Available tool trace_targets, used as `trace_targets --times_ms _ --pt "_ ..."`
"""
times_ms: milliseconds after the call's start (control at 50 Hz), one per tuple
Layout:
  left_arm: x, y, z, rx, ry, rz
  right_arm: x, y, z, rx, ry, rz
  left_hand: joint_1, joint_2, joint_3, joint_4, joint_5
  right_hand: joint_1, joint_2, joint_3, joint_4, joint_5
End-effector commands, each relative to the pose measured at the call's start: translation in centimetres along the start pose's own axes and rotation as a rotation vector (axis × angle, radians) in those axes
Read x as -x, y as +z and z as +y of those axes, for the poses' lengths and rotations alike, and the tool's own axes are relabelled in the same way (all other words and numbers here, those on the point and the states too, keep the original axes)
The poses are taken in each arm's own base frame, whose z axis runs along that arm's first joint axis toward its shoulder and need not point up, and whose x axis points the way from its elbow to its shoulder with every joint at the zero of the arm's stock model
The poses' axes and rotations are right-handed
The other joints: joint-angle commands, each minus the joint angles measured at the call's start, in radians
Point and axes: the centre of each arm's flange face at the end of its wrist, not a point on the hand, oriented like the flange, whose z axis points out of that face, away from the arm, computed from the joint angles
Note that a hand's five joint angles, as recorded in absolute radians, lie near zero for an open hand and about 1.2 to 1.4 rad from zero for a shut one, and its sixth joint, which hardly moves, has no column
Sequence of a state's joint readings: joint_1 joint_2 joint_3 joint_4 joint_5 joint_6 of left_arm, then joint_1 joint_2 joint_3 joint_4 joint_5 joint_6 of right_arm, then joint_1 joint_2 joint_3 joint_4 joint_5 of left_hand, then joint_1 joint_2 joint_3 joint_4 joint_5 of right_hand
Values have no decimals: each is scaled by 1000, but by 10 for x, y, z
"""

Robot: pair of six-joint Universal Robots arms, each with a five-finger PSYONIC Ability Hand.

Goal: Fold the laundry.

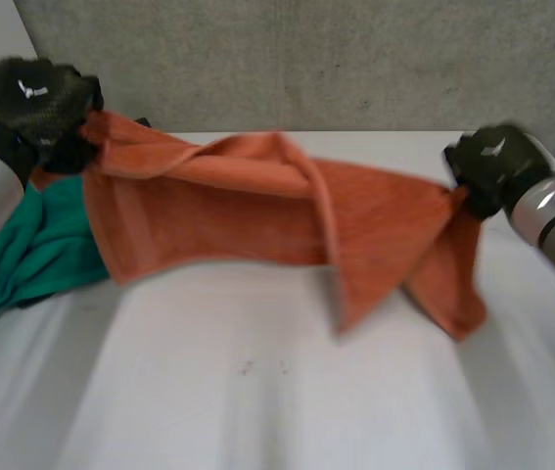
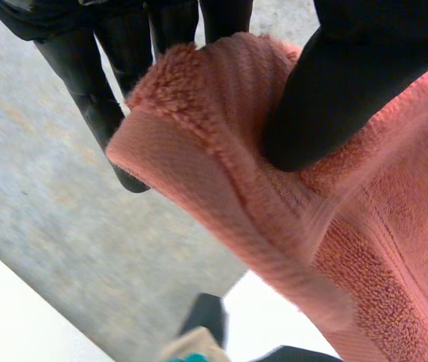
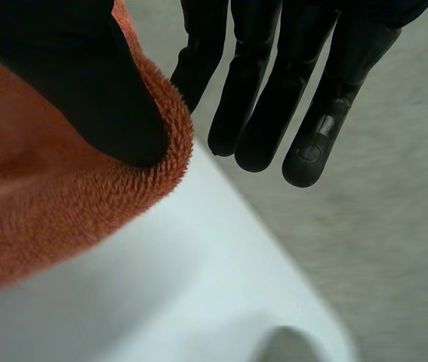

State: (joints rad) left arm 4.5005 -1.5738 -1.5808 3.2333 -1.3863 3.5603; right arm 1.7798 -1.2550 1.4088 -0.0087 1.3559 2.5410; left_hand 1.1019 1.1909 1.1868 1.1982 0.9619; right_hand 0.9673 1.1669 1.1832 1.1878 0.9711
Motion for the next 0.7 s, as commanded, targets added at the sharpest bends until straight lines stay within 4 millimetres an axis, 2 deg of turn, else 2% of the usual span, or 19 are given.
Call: trace_targets --times_ms 20,80,100,120,160,180,200,220,240,320,380,420,460,480,500,560,580,640,700 --pt "-38 -22 26 100 -95 114 -23 44 -4 -71 -95 27 294 205 209 198 260 429 229 213 209 251" --pt "-55 -22 39 145 -104 162 -6 65 9 -105 -102 -27 294 205 209 198 260 429 229 213 209 251" --pt "-66 -21 48 176 -110 196 1 69 10 -124 -108 -48 294 205 209 198 260 429 229 213 209 251" --pt "-72 -21 51 187 -109 214 20 75 13 -162 -122 -93 294 205 209 198 260 429 229 213 209 251" --pt "-82 -21 55 198 -111 243 40 80 15 -196 -135 -137 294 205 209 198 260 429 229 213 209 251" --pt "-88 -20 56 203 -111 257 48 81 18 -203 -141 -152 294 205 209 198 260 325 126 109 105 147" --pt "-90 -19 56 203 -110 258 59 82 22 -207 -150 -178 294 205 209 198 260 -475 -675 -691 -695 -653" --pt "-91 -19 55 204 -109 259 64 82 24 -203 -152 -189 294 205 209 198 260 -793 -992 -1009 -1013 -971" --pt "-91 -18 55 203 -107 254 66 81 26 -194 -154 -189 294 205 209 198 260 -793 -992 -1009 -1013 -971" --pt "-86 -15 52 196 -105 226 56 70 19 -169 -132 -148 294 205 209 198 260 -793 -992 -1009 -1013 -971" --pt "-84 -14 47 180 -103 218 40 48 1 -149 -82 -71 294 205 209 198 260 -793 -992 -1009 -1013 -971" --pt "-83 -12 45 171 -100 215 28 31 -5 -130 -21 -24 294 205 209 198 260 -793 -992 -1009 -1013 -971" --pt "-82 -11 44 167 -100 213 15 22 -5 -113 24 13 294 205 209 198 260 -793 -992 -1009 -1013 -971" --pt "-81 -11 43 163 -99 210 7 19 -3 -100 49 31 294 205 209 198 260 -793 -992 -1009 -1013 -971" --pt "-81 -10 43 162 -101 209 -8 13 11 -44 101 55 294 205 209 198 260 -793 -992 -1009 -1013 -971" --pt "-80 -9 41 154 -100 203 -23 4 26 40 161 65 294 205 209 198 260 -771 -971 -987 -992 -950" --pt "-79 -9 40 153 -100 202 -28 -1 37 105 195 47 294 205 209 198 260 -695 -895 -911 -916 -873" --pt "-79 -7 38 143 -101 199 -30 -8 49 186 240 -5 294 205 209 198 260 -636 -835 -852 -856 -814" --pt "-78 -7 36 137 -100 197 -27 -10 65 254 279 -62 294 205 209 198 260 -460 -660 -676 -680 -638"
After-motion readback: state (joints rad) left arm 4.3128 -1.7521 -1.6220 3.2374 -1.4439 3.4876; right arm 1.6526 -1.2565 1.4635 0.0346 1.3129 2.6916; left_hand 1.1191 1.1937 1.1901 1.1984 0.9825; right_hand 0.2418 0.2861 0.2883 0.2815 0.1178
